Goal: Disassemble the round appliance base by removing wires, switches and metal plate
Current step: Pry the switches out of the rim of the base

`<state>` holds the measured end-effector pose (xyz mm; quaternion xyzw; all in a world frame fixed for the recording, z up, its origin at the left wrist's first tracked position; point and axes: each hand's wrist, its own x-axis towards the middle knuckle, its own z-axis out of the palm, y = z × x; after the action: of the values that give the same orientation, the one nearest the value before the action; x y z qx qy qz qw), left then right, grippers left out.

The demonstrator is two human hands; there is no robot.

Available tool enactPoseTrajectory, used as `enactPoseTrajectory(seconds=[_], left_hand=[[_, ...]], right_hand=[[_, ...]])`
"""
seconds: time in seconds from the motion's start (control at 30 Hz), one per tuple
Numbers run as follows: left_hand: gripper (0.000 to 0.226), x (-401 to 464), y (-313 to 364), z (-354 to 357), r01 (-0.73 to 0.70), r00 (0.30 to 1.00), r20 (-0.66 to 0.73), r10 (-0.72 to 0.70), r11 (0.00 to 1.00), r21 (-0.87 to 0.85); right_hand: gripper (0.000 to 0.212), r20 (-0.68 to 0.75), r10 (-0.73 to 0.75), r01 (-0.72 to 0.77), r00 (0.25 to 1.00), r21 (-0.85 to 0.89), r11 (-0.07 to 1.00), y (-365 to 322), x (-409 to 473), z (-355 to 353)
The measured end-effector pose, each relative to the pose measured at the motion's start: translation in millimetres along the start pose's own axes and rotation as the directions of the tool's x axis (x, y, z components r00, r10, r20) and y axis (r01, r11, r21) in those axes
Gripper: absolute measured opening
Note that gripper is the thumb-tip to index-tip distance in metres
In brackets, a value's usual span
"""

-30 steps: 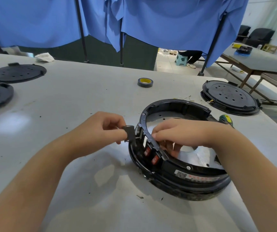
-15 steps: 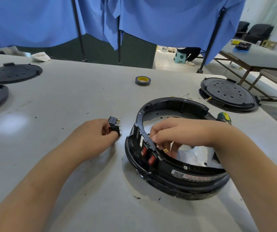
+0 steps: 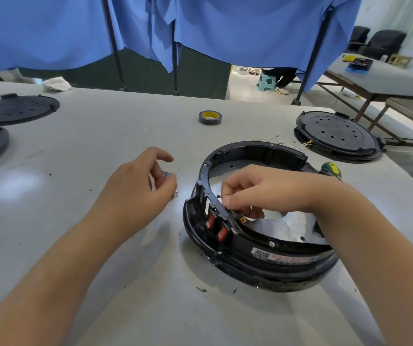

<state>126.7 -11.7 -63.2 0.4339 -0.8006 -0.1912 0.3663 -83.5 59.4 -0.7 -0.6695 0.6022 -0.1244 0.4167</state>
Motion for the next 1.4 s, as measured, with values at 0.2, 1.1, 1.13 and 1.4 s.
enactPoseTrajectory(seconds=[0.2,1.1,1.13,1.4], left_hand=[[0.030,-15,33,-7,-0.158,0.982,0.067,0.174,0.968,-0.193],[0.027,-24,43,-1,-0.160,0.925,0.312,0.217,0.967,-0.197],[0.027,-24,43,-1,-0.168,0.925,0.310,0.221,0.968,-0.186],[0.026,-25,43,-1,-0.197,0.927,0.290,0.237,0.967,-0.159]], right_hand=[[0.039,-0.081,0.009,-0.016,0.997,-0.090,0.996,2,2,1],[0.049,-0.035,-0.094,0.089,0.995,-0.121,0.989,7,5,4],[0.048,-0.029,-0.098,0.094,0.995,-0.116,0.989,6,5,4],[0.049,-0.005,-0.122,0.121,0.993,-0.100,0.988,5,3,3]])
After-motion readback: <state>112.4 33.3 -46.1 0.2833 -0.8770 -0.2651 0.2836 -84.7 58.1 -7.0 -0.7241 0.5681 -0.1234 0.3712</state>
